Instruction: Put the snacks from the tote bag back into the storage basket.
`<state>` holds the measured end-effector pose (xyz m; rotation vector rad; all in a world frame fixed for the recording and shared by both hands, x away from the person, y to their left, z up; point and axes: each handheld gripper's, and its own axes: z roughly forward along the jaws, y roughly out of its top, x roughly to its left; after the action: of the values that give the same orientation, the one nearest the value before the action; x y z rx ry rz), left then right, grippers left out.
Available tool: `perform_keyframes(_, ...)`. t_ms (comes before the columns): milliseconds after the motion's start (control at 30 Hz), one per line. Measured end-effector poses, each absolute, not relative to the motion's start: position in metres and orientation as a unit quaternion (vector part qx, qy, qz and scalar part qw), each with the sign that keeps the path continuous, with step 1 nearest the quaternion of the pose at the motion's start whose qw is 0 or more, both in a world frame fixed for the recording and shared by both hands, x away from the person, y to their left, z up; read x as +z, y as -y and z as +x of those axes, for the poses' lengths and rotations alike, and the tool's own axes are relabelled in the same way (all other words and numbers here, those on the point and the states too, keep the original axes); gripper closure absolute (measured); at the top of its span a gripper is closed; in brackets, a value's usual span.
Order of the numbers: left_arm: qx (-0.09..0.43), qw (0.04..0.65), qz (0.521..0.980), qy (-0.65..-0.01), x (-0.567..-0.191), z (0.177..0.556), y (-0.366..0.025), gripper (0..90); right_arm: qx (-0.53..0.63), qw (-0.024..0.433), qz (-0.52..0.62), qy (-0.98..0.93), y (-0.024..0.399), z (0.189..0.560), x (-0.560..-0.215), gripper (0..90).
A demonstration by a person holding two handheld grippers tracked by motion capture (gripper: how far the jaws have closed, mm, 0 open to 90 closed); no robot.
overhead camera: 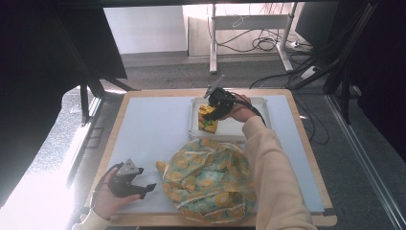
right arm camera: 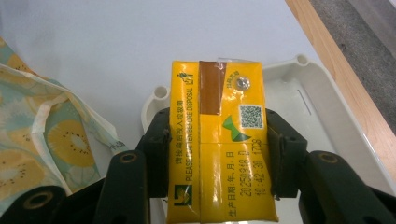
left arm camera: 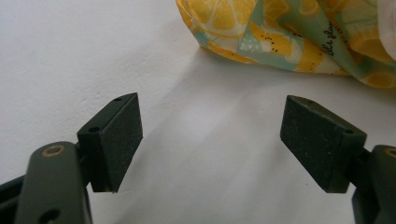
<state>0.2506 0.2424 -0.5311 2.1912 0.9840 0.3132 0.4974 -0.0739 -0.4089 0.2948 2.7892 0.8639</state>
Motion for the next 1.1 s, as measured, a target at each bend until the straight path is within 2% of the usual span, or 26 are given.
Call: perform_keyframes(1100, 0.120, 0.352, 0.846, -0.381, -0.531, 0.250, -0.244, 21.0, 0.272, 0.087, 0.078, -0.955, 0.064, 0.504, -0.437, 51.1)
